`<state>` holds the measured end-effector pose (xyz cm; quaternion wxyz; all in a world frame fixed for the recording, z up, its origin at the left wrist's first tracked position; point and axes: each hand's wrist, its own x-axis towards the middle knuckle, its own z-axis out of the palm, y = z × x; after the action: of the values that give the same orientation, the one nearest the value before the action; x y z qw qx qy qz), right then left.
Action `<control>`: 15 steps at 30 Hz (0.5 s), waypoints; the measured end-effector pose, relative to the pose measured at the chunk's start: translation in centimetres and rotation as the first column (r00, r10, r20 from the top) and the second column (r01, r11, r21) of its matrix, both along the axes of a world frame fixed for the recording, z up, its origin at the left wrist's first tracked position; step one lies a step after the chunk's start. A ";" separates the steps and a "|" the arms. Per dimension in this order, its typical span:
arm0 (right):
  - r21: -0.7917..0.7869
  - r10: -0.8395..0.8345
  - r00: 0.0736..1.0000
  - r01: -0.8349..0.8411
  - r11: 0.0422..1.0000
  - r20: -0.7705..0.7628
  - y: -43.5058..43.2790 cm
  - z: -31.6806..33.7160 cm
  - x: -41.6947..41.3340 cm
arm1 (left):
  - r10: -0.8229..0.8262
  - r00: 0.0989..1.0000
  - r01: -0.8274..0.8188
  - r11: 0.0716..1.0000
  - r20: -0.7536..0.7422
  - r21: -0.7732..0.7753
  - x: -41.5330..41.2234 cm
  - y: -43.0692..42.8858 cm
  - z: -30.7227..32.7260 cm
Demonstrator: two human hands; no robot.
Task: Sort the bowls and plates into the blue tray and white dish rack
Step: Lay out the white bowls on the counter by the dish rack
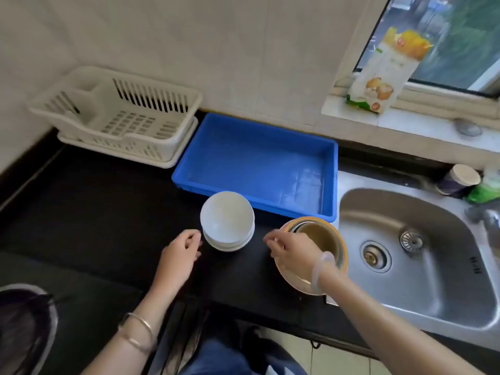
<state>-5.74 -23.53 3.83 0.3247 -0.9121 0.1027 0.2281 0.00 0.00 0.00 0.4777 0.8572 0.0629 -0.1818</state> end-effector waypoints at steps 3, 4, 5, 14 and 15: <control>-0.149 -0.055 0.990 0.074 0.986 0.128 0.8 -0.5 4.8 | 0.045 0.998 -0.044 0.999 0.039 -0.032 1.5 -0.9 0.1; -0.203 -0.058 0.991 0.082 0.976 0.122 1.2 -0.5 6.2 | 0.047 0.998 -0.046 0.998 0.038 -0.036 1.8 -1.4 0.3; -0.222 -0.062 0.991 0.088 0.971 0.121 1.7 -0.9 7.0 | 0.049 0.998 -0.048 0.998 0.037 -0.039 2.0 -1.7 0.2; -0.410 0.069 0.990 -0.013 0.912 0.122 4.0 -2.6 9.4 | 0.175 0.981 -0.185 0.975 -0.088 -0.124 2.2 -2.5 -0.9; -0.426 0.090 0.990 -0.035 0.904 0.110 3.9 -2.4 9.6 | 0.196 0.976 -0.209 0.966 -0.097 -0.153 2.2 -2.5 -1.0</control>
<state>3.85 -19.58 1.40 0.1180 -0.9762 0.0995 0.1522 2.20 -2.53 -1.00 0.5588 0.7966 0.1544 -0.1711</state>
